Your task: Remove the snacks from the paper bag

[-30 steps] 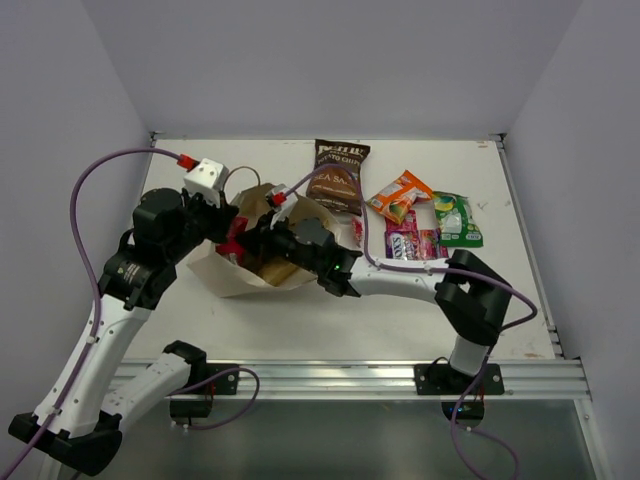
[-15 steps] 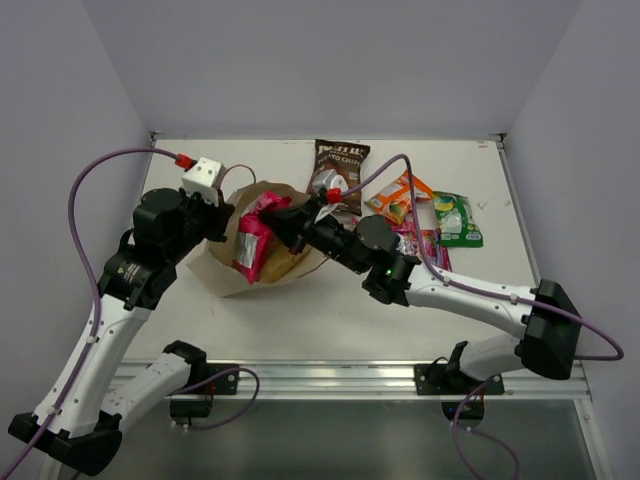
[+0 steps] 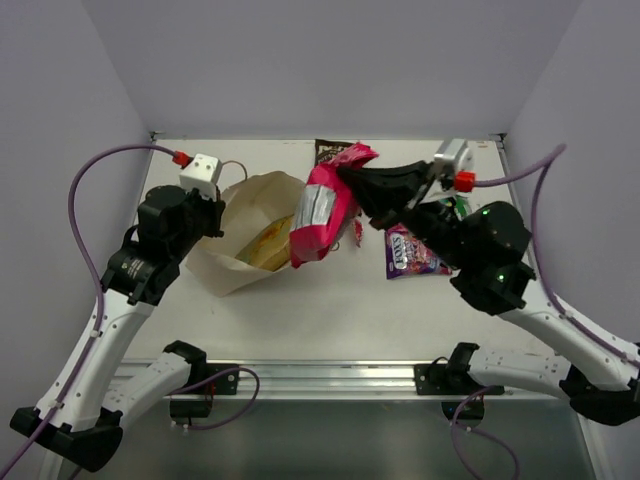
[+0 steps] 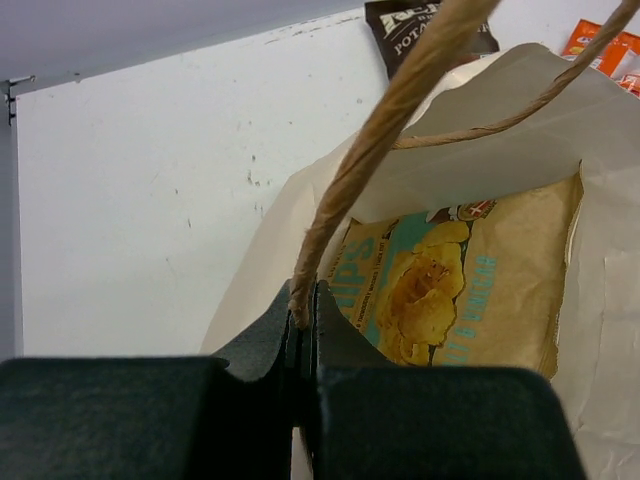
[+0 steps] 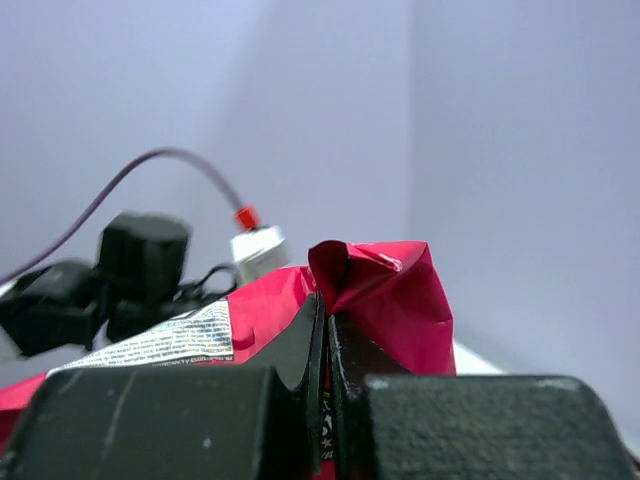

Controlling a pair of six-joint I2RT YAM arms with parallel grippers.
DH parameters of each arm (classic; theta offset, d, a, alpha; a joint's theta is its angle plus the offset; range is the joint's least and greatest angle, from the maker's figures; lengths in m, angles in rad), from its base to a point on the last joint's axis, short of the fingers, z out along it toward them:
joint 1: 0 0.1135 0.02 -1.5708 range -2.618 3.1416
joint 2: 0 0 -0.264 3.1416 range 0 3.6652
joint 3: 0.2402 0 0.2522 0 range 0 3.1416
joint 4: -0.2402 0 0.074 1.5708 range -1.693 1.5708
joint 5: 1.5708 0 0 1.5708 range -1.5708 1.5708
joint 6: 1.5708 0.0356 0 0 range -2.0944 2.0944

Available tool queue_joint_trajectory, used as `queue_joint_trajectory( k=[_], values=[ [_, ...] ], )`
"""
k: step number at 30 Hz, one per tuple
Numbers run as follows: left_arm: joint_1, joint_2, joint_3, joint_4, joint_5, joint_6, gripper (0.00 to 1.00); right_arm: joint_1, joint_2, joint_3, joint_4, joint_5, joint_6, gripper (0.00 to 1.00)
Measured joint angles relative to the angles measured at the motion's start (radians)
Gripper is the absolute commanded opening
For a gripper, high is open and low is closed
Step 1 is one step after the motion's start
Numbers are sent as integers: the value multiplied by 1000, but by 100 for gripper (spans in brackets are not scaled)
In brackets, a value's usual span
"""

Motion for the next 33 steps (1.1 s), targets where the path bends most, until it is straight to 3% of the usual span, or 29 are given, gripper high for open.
queue_joint_trajectory(
  k=[7,13,21,27,33],
  values=[
    [0,0,-5,5,-20,0,0,-289,-82,50,-118,68,-17,0],
    [0,-3,-28,8,-28,0,0,-562,7,29,-153,51,-15,0],
    [0,-14,-32,10,-8,0,0,-813,424,43,-75,35,-65,0],
    [0,-24,-34,10,19,0,0,-863,756,137,-10,8,-131,0],
    [0,-34,-47,15,36,0,0,-867,941,368,-33,-31,-141,0]
  ],
)
